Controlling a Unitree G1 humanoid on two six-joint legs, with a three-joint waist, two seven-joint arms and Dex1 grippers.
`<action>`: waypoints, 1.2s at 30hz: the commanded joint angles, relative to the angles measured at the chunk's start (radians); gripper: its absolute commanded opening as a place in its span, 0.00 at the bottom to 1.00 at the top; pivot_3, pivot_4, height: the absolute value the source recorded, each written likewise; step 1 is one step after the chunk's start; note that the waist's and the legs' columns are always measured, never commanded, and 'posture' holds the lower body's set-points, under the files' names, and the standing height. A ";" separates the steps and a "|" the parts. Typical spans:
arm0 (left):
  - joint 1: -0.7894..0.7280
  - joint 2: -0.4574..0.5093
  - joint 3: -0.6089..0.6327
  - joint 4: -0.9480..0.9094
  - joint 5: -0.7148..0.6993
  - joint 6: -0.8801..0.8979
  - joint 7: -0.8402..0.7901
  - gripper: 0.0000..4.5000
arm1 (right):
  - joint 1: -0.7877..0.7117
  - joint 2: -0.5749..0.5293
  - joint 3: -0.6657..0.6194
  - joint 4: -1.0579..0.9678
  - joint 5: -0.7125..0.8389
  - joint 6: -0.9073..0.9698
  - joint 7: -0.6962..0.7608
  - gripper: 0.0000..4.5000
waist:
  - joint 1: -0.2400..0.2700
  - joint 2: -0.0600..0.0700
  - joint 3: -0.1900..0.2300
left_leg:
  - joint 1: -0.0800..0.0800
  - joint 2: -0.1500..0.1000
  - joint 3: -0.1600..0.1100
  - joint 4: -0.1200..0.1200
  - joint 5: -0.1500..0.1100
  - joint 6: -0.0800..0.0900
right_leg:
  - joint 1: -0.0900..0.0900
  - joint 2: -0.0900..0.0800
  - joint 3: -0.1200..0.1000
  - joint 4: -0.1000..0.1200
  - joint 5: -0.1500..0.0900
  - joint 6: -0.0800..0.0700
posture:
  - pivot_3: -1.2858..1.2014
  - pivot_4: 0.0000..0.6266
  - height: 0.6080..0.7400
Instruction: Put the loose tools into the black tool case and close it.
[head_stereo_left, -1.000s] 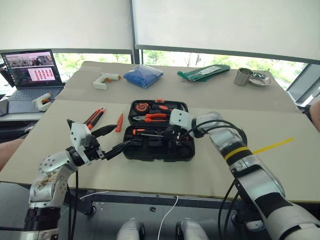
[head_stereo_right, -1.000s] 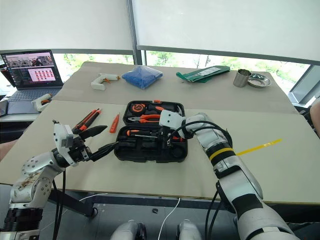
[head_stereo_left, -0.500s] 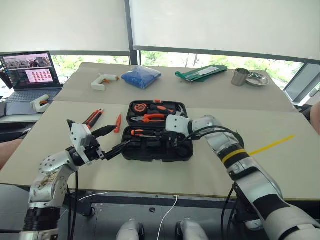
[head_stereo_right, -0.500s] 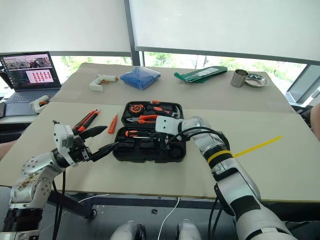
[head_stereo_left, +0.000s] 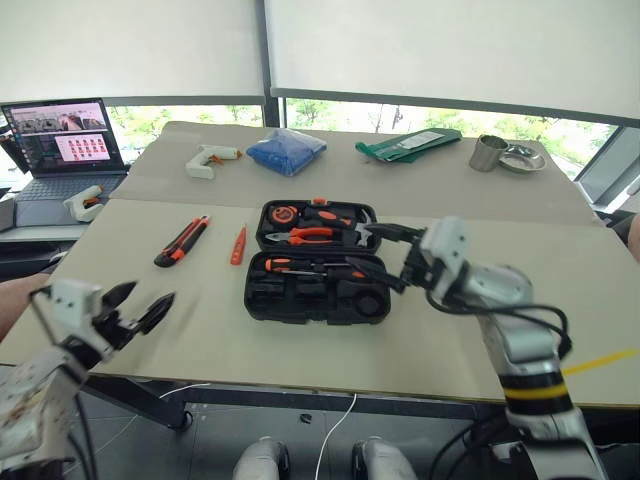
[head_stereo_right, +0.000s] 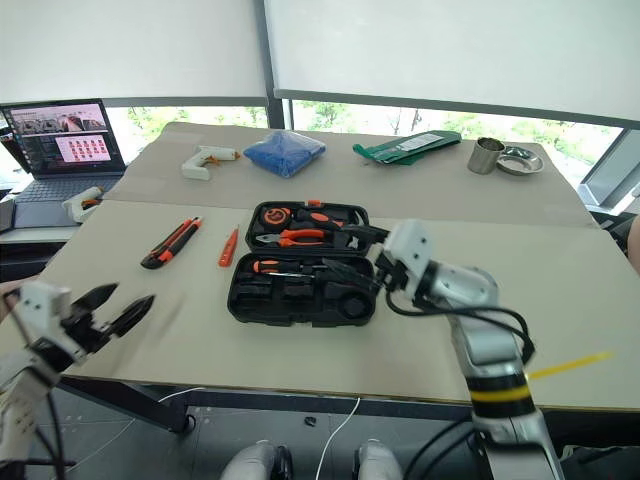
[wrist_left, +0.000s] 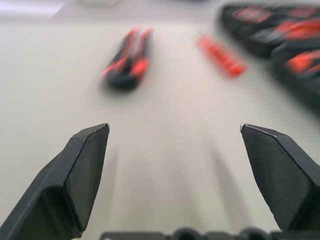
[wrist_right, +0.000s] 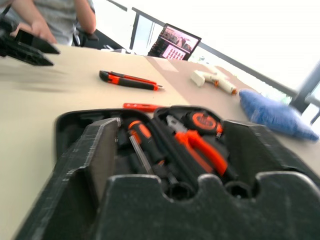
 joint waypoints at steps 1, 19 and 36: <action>0.004 0.045 0.052 0.028 0.040 0.023 0.064 1.00 | 0.084 -0.053 -0.106 -0.135 0.114 0.017 0.012 0.99 | 0.004 0.000 0.000 | 0.000 0.000 0.000 0.000 0.000 0.000 | 0.000 0.000 0.000 0.000 -0.004 0.003 | 0.52 0.24 0.99; -0.747 -0.082 -0.453 0.117 0.154 0.592 0.378 1.00 | -0.080 -0.173 -0.074 -0.110 0.130 0.099 -0.019 0.99 | 0.022 -0.004 0.001 | 0.002 -0.003 -0.001 -0.001 0.005 0.007 | 0.003 0.004 0.001 0.000 0.003 0.004 | 0.52 0.24 0.99; -1.067 -0.314 -0.525 0.824 0.343 0.240 0.356 0.88 | -0.107 -0.184 -0.110 -0.180 0.271 0.252 -0.061 1.00 | 0.025 -0.008 0.004 | 0.001 -0.004 -0.002 0.003 0.005 0.007 | 0.004 0.004 0.000 0.001 0.003 0.004 | 0.52 0.24 0.99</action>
